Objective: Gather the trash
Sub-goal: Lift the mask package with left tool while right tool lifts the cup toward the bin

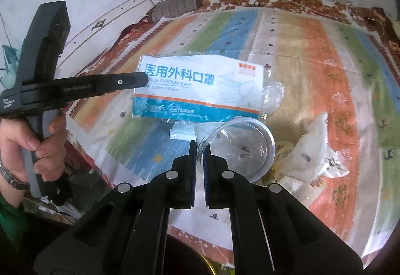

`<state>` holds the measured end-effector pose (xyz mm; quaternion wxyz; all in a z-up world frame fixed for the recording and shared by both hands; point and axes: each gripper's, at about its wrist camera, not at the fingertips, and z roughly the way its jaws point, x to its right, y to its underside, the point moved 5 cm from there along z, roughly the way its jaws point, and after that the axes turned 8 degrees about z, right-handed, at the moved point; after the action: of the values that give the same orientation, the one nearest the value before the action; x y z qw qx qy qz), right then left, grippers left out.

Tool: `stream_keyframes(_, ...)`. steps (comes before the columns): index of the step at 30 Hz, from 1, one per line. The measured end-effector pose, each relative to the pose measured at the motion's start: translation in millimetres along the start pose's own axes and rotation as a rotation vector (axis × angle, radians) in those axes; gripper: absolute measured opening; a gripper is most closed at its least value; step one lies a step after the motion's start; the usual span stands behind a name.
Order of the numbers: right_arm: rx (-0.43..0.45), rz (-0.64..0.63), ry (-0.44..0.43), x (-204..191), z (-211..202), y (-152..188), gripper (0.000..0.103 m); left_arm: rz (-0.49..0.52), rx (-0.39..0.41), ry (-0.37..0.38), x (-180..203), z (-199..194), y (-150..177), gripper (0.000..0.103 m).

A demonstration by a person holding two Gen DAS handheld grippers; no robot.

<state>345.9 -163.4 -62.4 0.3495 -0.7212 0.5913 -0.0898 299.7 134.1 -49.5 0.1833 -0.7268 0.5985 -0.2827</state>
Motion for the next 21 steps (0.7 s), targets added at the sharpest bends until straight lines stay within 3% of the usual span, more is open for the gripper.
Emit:
stream_keyframes(3,0.018,0.001,0.008,-3.5,-11.5,1.2,0.004,-0.001,0.005,0.004,7.3,-10.9,5.9,0.002)
stream_keyframes(8,0.041,-0.009,0.029,-7.1,-24.2,3.7,0.004,-0.001,-0.004,-0.075,8.5,-25.2,14.4,0.001)
stream_keyframes(21,0.076,0.005,0.077,-11.1,-54.5,20.1,0.004,-0.033,0.02,-0.017,21.5,-66.1,40.0,0.001)
